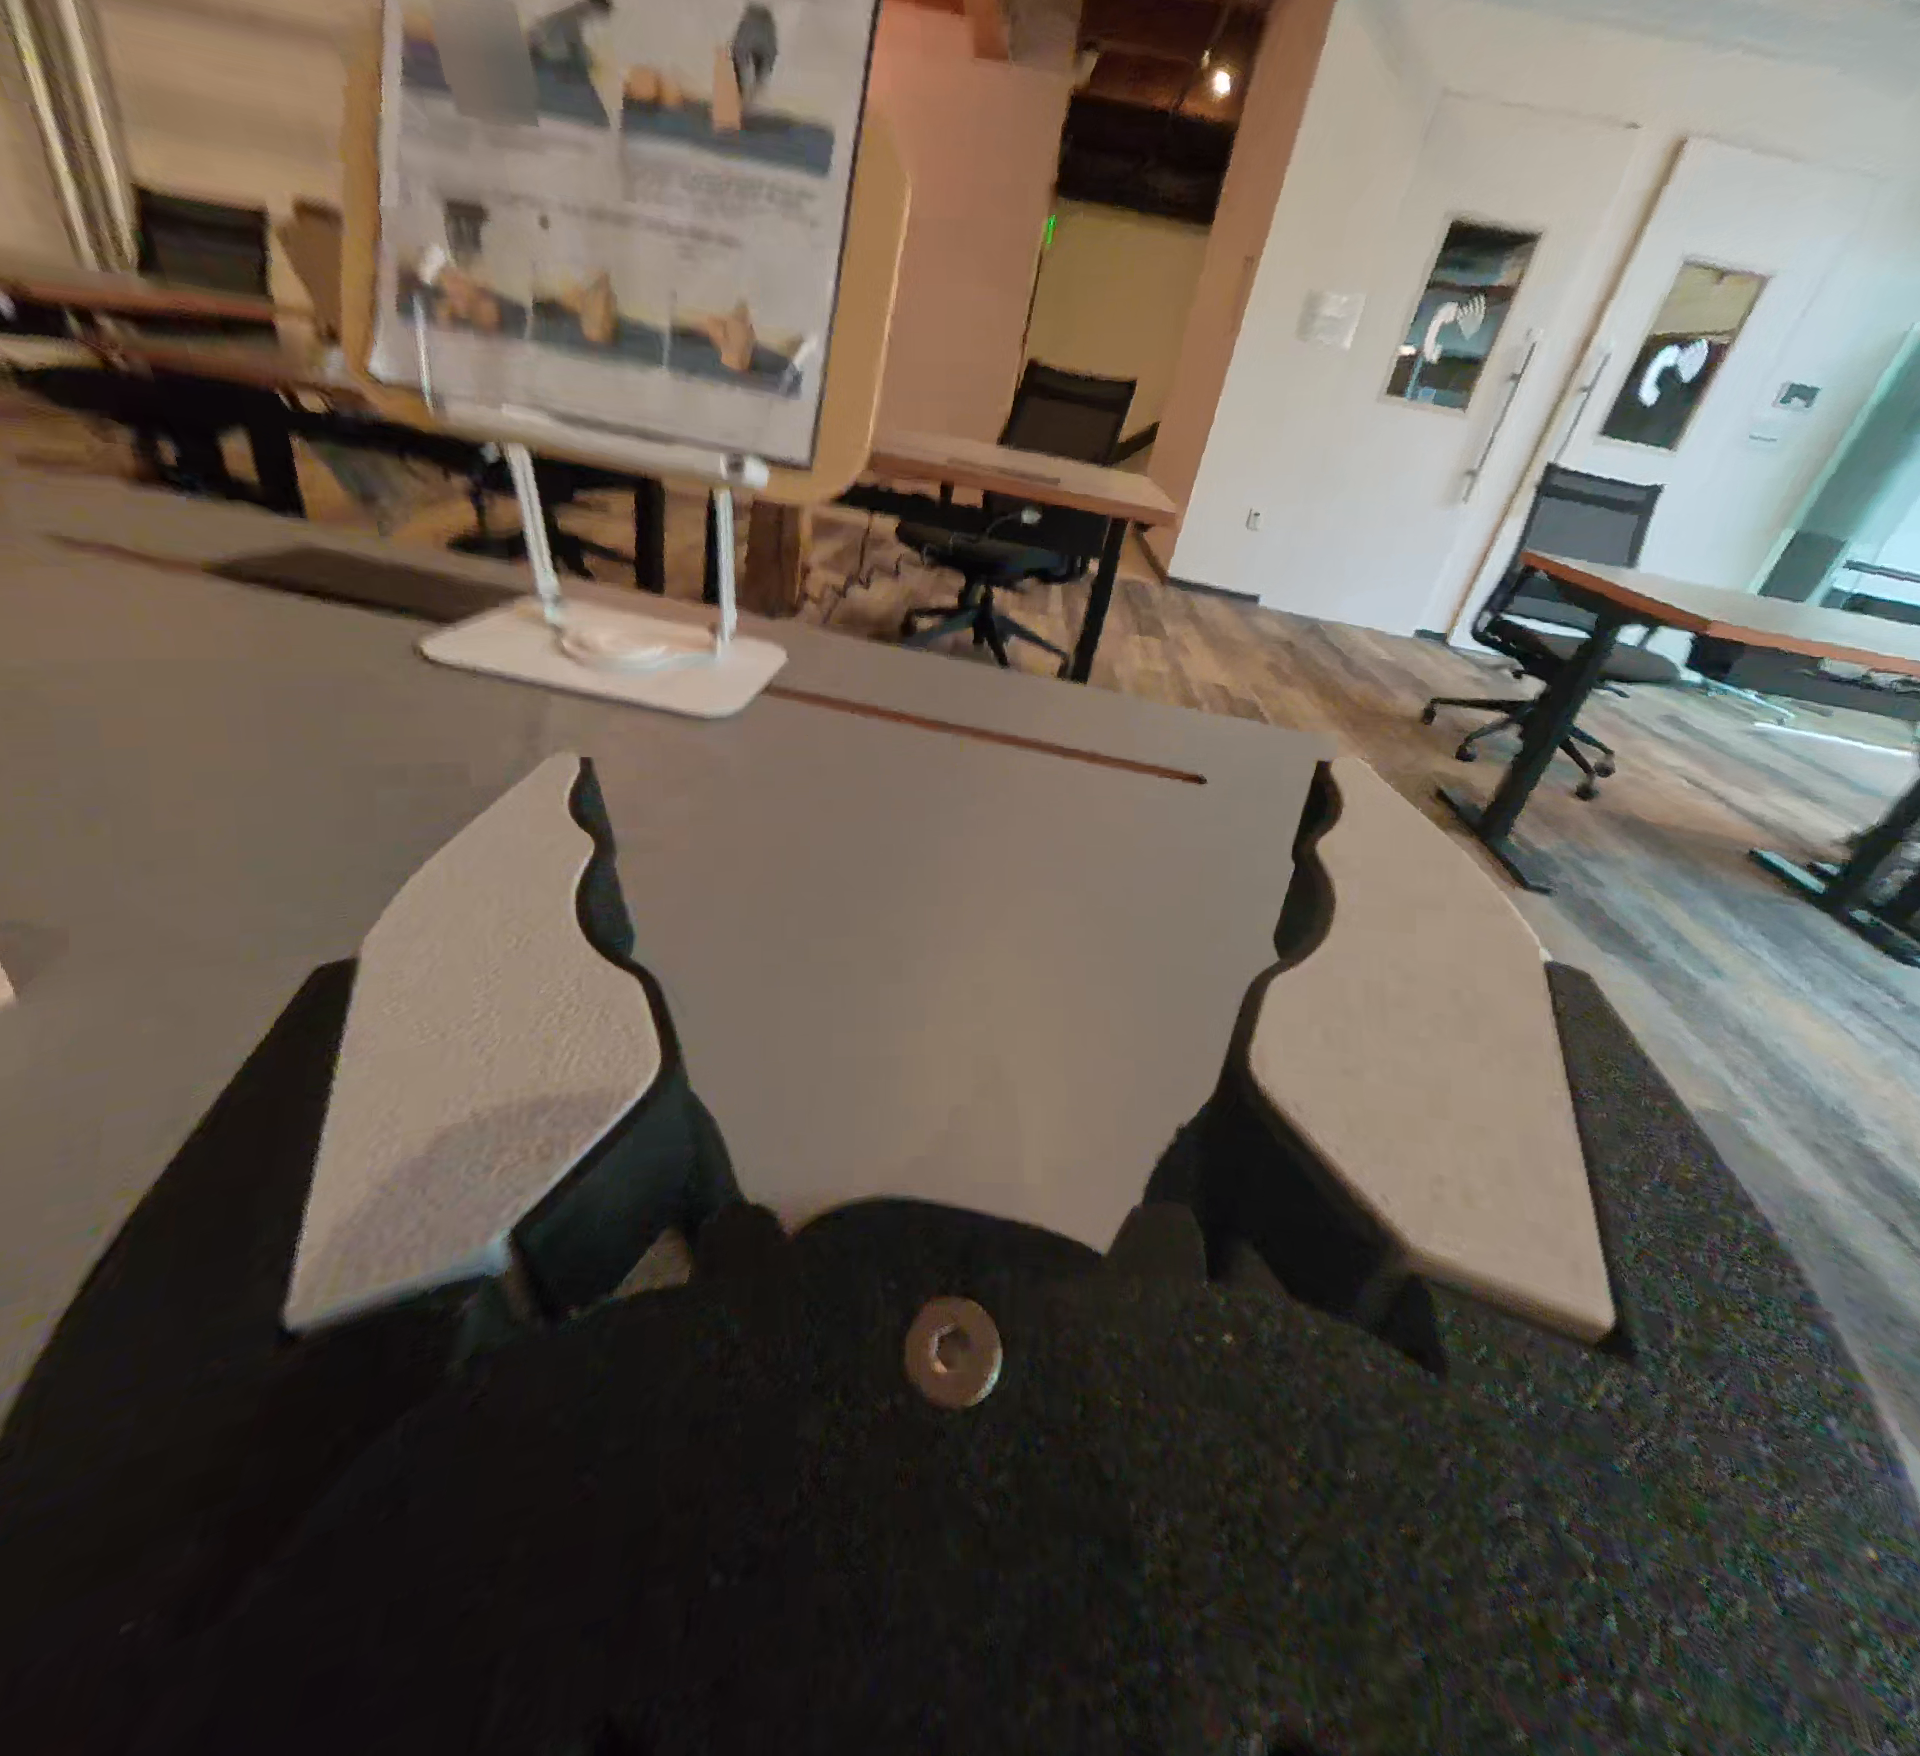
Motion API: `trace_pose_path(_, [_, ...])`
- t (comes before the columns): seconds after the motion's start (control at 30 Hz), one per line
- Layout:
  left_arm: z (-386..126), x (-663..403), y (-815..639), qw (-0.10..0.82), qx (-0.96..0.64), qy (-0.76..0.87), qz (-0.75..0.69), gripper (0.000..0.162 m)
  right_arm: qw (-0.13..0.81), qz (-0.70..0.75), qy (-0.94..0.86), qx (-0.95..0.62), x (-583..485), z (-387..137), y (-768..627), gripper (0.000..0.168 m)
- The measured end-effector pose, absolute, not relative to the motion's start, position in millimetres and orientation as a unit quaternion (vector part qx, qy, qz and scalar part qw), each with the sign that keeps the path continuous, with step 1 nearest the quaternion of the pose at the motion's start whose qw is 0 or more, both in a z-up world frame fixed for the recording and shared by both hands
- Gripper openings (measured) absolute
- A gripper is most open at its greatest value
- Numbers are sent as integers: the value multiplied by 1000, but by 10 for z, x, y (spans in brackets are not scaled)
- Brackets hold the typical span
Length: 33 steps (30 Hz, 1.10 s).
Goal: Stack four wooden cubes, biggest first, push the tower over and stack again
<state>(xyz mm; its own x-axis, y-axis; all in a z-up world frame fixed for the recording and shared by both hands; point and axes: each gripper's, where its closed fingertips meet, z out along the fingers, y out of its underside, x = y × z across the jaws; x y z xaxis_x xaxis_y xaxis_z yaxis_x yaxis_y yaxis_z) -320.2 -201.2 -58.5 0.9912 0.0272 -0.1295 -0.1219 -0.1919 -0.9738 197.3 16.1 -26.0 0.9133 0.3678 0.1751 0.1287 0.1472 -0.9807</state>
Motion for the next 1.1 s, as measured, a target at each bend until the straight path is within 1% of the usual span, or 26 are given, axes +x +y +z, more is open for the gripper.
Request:
trace_pose_path(0.07, [-733,-3161,-1952,588,-805,63,48,86,725,67,-192,-658,2028,-296,167,123])
trace_pose_path(0.17, [-902,-3058,-1863,524,-843,116,37,84,730,98,-186,-650,2028,-243,121,119])
trace_pose_path(0.43, [-977,-2484,-1585,411,-864,290,17,83,721,86,-203,-656,2005,-245,81,118])
trace_pose_path(0.8, [-1049,-1650,-1035,306,-826,474,-14,83,713,98,-216,-660,1958,-273,63,116])
trace_pose_path(0.93, [-1179,-1428,-823,273,-811,517,-22,83,712,103,-215,-661,1967,-282,66,115])
trace_pose_path(1.1, [-1409,-1270,-658,227,-800,554,-48,77,711,108,-215,-661,1965,-291,69,114])
